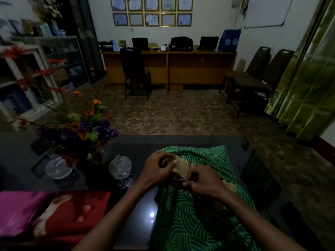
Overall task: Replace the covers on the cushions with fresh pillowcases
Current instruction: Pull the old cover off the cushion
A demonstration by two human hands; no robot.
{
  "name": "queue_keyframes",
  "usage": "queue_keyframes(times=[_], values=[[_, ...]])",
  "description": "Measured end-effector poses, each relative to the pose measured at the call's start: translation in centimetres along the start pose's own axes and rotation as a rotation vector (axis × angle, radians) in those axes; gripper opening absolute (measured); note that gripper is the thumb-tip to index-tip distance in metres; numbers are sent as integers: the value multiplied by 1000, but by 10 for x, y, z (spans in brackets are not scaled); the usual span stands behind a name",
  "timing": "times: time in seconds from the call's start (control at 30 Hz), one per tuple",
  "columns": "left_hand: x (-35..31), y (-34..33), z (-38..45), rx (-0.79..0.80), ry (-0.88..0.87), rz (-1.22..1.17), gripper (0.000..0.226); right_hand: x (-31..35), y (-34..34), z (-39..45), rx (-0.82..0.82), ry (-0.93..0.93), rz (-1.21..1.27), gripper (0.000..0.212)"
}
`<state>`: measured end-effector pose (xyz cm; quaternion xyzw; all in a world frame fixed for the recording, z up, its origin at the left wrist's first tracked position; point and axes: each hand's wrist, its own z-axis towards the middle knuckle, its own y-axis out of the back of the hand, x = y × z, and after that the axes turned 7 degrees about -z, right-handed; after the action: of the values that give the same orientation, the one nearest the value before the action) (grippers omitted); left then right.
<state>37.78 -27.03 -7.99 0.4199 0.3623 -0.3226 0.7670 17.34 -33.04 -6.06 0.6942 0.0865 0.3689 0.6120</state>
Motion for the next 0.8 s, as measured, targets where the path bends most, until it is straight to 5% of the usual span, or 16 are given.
queue_keyframes(times=[0.1, 0.23, 0.3, 0.37, 0.43, 0.53, 0.8], values=[[8, -17, -5, 49, -26, 230, 52, 0, 3, 13, 82, 28, 3, 16], [11, -30, -11, 1, 45, 255, 36, -4, 19, 34, 263, 59, 88, 5], [12, -33, -19, -22, 14, 245, 27, -5, 29, 47, 135, -30, 252, 9], [11, -34, -26, -60, -62, 225, 21, -11, 29, 65, -58, -82, 193, 36], [9, -35, -30, -65, -95, 202, 15, -14, 23, 79, -30, -96, 69, 52], [7, -35, -32, -72, -53, 167, 14, -11, 12, 93, 67, -146, 3, 31], [-10, -13, -44, -9, -235, 51, 11, -29, 30, 121, -171, -282, -257, 13]])
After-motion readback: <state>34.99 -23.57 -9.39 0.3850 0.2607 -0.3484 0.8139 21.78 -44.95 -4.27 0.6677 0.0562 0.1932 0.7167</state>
